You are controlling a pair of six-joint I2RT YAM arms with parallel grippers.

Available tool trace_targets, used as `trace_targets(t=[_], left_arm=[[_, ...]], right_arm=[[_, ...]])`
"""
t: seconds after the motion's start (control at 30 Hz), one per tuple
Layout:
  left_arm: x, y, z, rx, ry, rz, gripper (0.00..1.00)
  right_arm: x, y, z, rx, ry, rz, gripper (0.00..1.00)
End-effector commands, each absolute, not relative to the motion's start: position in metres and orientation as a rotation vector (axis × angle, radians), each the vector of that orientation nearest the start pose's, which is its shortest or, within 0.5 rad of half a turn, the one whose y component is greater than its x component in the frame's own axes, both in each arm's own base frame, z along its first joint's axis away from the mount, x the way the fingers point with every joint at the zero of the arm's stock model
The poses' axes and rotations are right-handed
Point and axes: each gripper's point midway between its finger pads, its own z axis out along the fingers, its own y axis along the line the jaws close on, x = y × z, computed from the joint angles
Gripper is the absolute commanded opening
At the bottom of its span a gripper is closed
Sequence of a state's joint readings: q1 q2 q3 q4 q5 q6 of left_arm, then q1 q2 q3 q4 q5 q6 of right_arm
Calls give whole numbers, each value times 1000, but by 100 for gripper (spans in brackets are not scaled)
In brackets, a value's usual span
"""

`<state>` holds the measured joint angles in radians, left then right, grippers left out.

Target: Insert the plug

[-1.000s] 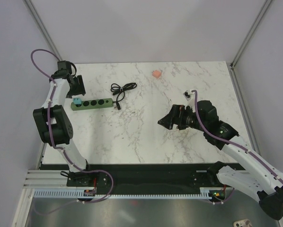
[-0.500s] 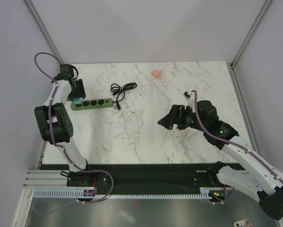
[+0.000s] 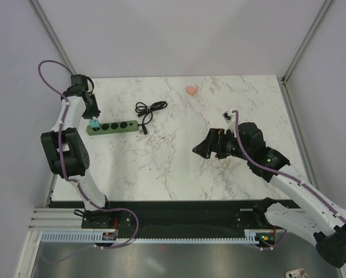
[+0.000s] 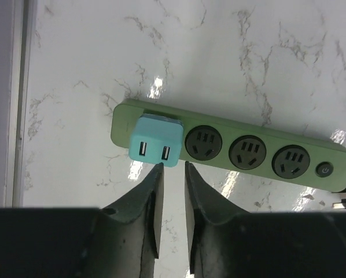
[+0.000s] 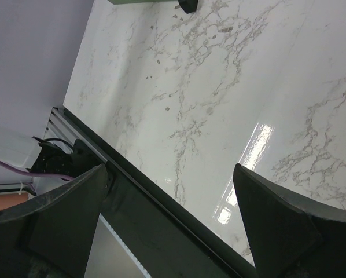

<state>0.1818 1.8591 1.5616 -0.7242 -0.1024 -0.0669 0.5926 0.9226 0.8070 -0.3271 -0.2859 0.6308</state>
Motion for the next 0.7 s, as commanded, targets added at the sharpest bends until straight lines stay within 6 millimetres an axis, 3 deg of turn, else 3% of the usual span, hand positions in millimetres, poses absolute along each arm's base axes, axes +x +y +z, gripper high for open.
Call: trace_targets(t=[0.0,0.03,0.07,0.1,0.33,0.5,0.6,0.67], left_arm=[[445,89,178,-391,2419,112,25],[446,88,176,-397,2424,104,20],[447,88,175,-407,2425,100,6],[448,89,176,-431,2424,105,2],[440,108,142,-568,2491,233,2],[429,117,96,-629,2587,320,2],[426,118,79,-647,2624,335,2],[428,119,79,-643,2624,335,2]], right_arm=[[221,234,230,-165,2127,1021,98],[221,234,231,-165,2126,1021,98],[221,233,232,-164,2122,1021,98],[221,233,232,-163,2121,1023,98],[220,232,231,-163,2118,1017,98],[220,232,229,-168,2124,1009,98],[221,232,231,-169,2121,1012,98],[221,232,232,-167,2118,1012,98]])
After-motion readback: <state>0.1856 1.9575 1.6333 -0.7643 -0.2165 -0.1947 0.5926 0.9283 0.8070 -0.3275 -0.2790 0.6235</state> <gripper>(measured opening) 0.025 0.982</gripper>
